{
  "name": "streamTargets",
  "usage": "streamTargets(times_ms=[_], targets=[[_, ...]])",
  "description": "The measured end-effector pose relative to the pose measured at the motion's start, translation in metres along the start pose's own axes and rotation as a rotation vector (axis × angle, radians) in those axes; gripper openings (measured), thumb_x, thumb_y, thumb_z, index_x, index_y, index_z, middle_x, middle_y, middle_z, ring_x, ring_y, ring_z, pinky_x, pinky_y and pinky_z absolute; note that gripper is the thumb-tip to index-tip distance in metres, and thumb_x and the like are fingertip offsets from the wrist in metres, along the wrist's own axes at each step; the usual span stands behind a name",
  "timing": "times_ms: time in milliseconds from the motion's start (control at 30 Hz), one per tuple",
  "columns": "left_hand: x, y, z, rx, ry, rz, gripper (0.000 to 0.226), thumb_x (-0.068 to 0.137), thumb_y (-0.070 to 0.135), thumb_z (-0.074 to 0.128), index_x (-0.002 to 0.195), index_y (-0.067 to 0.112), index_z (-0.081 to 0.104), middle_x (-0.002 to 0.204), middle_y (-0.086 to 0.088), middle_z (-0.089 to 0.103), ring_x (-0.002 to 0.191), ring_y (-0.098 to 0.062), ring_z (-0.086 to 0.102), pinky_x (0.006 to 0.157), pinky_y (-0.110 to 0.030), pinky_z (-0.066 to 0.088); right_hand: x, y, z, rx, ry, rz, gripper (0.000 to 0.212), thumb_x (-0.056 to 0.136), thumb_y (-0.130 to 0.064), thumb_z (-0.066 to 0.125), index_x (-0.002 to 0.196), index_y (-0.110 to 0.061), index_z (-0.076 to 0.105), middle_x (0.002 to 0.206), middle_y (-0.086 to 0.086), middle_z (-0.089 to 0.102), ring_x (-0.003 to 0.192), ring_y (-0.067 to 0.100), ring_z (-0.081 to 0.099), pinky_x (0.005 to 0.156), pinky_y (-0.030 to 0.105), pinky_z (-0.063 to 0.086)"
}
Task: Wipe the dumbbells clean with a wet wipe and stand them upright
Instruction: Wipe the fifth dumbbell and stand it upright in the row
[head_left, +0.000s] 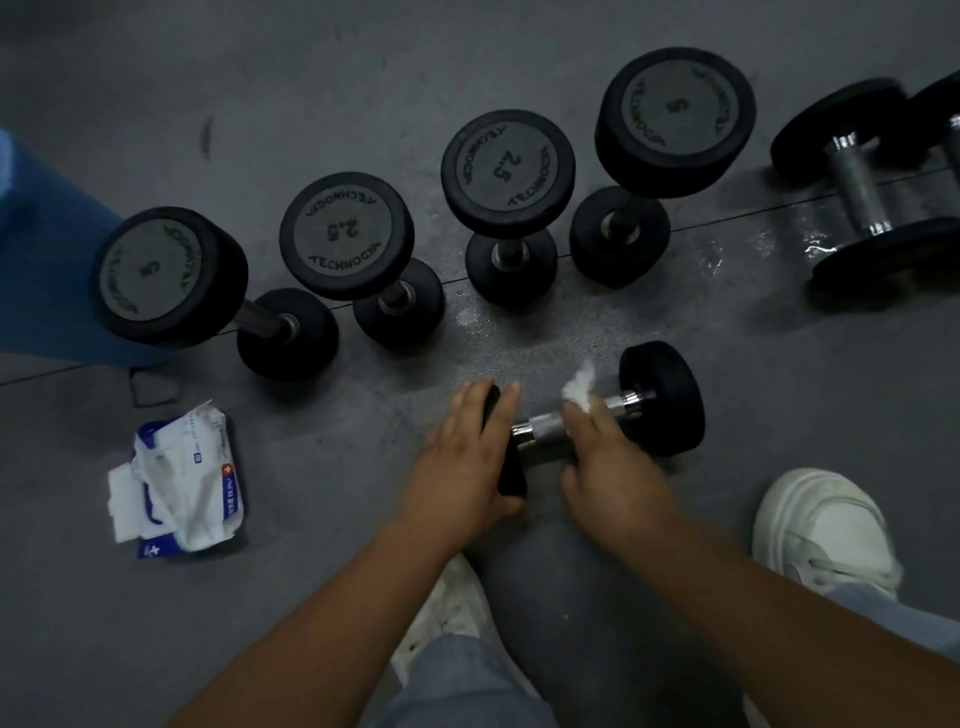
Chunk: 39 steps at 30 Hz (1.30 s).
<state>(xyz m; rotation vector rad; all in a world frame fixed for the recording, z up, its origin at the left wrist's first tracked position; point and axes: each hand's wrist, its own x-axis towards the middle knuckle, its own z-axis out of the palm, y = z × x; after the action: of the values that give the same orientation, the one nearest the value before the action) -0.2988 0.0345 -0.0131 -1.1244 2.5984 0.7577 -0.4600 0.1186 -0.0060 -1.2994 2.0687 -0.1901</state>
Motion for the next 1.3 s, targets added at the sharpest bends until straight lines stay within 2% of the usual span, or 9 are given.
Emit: streamTargets(times_ms=[100, 200, 400, 533, 633, 767, 967, 1167, 1300], targets=[[0.018, -0.015, -0.013, -0.224, 0.006, -0.016, 0.126, 0.059, 0.037, 0.090, 0.156, 0.022, 0.011, 0.160, -0.002, 0.013, 0.147, -0.022, 0.020, 0.116, -0.042, 0.032, 0.009, -0.010, -0.003, 0.202, 0.042, -0.198, 0.033, 0.089, -0.014, 0.060, 0.119, -0.027, 0.064, 0.121, 0.000, 0.061, 0.098, 0.020, 0.062, 0.083, 0.029, 0.049], [0.024, -0.032, -0.017, -0.463, 0.097, -0.051, 0.111, 0.062, 0.036, 0.092, 0.151, 0.018, 0.027, 0.157, -0.001, 0.026, 0.142, -0.013, 0.029, 0.118, -0.030, 0.027, 0.013, 0.004, -0.013, 0.387, 0.198, 0.023, 0.016, 0.095, -0.015, 0.054, 0.104, -0.027, 0.059, 0.094, 0.000, 0.066, 0.079, 0.013, 0.062, 0.070, 0.028, 0.049], [0.033, -0.041, -0.020, -0.453, 0.025, -0.110, 0.125, 0.063, 0.039, 0.091, 0.156, 0.022, 0.010, 0.163, 0.002, 0.015, 0.145, -0.008, 0.021, 0.115, -0.019, 0.019, 0.043, 0.004, -0.023, 0.307, 0.364, -0.021, 0.039, 0.091, 0.003, 0.047, 0.123, -0.014, 0.059, 0.128, 0.006, 0.050, 0.100, 0.010, 0.055, 0.083, 0.020, 0.040], [0.058, -0.055, -0.040, -0.558, -0.111, -0.145, 0.124, 0.061, 0.038, 0.092, 0.156, 0.024, 0.014, 0.158, 0.003, 0.027, 0.139, -0.004, 0.028, 0.112, -0.018, 0.022, 0.068, -0.019, -0.020, 0.182, 0.171, 0.106, 0.077, 0.087, -0.002, 0.050, 0.151, -0.034, 0.023, 0.154, -0.003, 0.022, 0.105, 0.017, 0.053, 0.088, 0.029, 0.044], [0.071, -0.065, -0.049, -0.768, -0.075, -0.224, 0.120, 0.059, 0.049, 0.090, 0.155, 0.025, 0.022, 0.150, 0.004, 0.041, 0.134, -0.004, 0.041, 0.115, -0.027, 0.031, 0.079, -0.033, -0.019, 0.065, 0.007, -0.104, 0.081, 0.082, -0.002, 0.050, 0.150, -0.039, 0.022, 0.155, -0.007, 0.022, 0.136, 0.027, 0.039, 0.099, 0.041, 0.045], [0.076, -0.065, -0.047, -0.783, 0.099, -0.210, 0.108, 0.059, 0.059, 0.081, 0.151, 0.034, 0.029, 0.152, 0.004, 0.038, 0.137, -0.008, 0.041, 0.115, -0.037, 0.037, 0.094, -0.021, -0.032, -0.009, 0.116, 0.027, 0.082, 0.086, -0.007, 0.052, 0.153, -0.034, 0.013, 0.158, -0.002, 0.018, 0.113, 0.030, 0.057, 0.083, 0.036, 0.048], [0.072, -0.056, -0.043, -0.511, 0.190, -0.090, 0.097, 0.063, 0.025, 0.092, 0.143, 0.021, 0.038, 0.140, 0.002, 0.033, 0.125, -0.004, 0.036, 0.097, 0.003, 0.023, 0.107, -0.015, -0.037, 0.069, 0.055, -0.045, 0.067, 0.085, -0.007, 0.051, 0.146, -0.028, 0.036, 0.150, 0.003, 0.031, 0.128, 0.030, 0.046, 0.106, 0.040, 0.042], [0.053, -0.034, -0.040, -0.438, 0.287, -0.138, 0.080, 0.062, 0.042, 0.089, 0.128, 0.021, 0.049, 0.124, 0.003, 0.033, 0.108, -0.007, 0.046, 0.100, -0.026, 0.044, 0.076, -0.008, -0.032, -0.013, -0.058, -0.203, 0.067, 0.084, -0.008, 0.052, 0.146, -0.027, 0.034, 0.143, 0.001, 0.035, 0.126, 0.027, 0.045, 0.099, 0.040, 0.046], [0.030, -0.019, -0.026, -0.293, 0.288, -0.114, 0.085, 0.061, 0.051, 0.085, 0.132, 0.021, 0.050, 0.130, -0.007, 0.034, 0.114, -0.025, 0.050, 0.101, -0.038, 0.046, 0.056, 0.001, -0.025, -0.035, -0.019, -0.033, 0.069, 0.084, -0.009, 0.053, 0.146, -0.030, 0.030, 0.151, 0.001, 0.026, 0.121, 0.030, 0.051, 0.091, 0.039, 0.049]])
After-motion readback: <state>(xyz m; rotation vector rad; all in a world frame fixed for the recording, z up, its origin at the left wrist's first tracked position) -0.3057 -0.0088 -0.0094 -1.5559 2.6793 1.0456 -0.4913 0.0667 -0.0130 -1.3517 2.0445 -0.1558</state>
